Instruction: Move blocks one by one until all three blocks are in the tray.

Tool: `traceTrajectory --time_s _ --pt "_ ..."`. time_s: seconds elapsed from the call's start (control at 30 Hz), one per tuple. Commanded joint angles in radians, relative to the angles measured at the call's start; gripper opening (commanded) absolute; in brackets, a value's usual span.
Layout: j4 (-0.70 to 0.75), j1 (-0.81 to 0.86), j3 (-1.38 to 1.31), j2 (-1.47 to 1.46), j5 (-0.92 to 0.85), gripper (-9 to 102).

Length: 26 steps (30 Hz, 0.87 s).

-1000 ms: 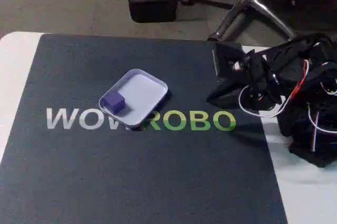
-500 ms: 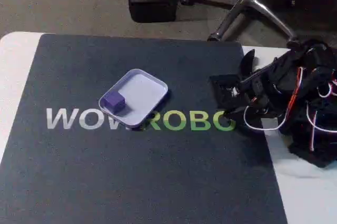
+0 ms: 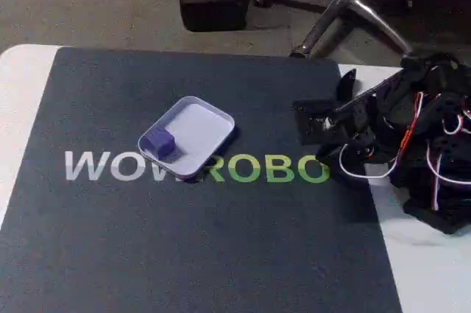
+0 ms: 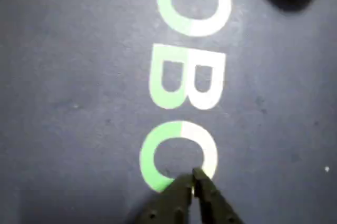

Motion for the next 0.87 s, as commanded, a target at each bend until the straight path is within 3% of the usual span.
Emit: traceTrajectory --time_s 0.0,0.83 --pt "0.009 0.015 -0.005 0.0 0.005 -8" --pt "0.009 0.038 -0.005 0.002 0.005 -7"
